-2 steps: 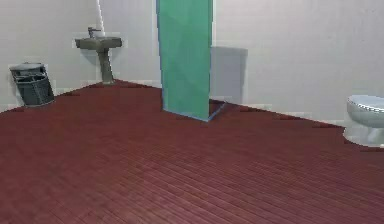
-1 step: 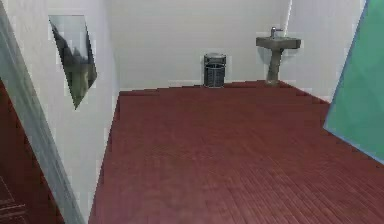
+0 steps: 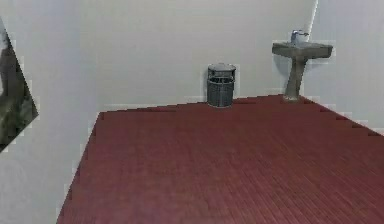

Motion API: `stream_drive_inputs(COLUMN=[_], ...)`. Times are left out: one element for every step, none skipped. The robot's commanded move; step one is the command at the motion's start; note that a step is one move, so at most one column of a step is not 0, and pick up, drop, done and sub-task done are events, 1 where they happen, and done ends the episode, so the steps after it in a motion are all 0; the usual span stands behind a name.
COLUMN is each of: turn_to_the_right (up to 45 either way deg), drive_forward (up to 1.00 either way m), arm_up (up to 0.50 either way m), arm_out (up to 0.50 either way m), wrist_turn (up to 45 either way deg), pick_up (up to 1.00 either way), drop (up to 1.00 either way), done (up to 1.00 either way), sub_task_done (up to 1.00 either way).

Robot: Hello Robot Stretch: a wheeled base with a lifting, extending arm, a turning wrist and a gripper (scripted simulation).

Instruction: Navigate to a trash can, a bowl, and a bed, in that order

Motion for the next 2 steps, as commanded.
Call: stream_drive_inputs(turn_to_the_right=[0.0, 0.0], drive_forward=[1.00, 1.00], arm_up=[0.00, 0.00], arm_out=[0.00, 0.00], wrist_turn=[0.0, 0.0], pick_up=[0.00, 0.00], drop=[0.00, 0.00], done=[0.00, 0.00], sub_task_done=[0.00, 0.00])
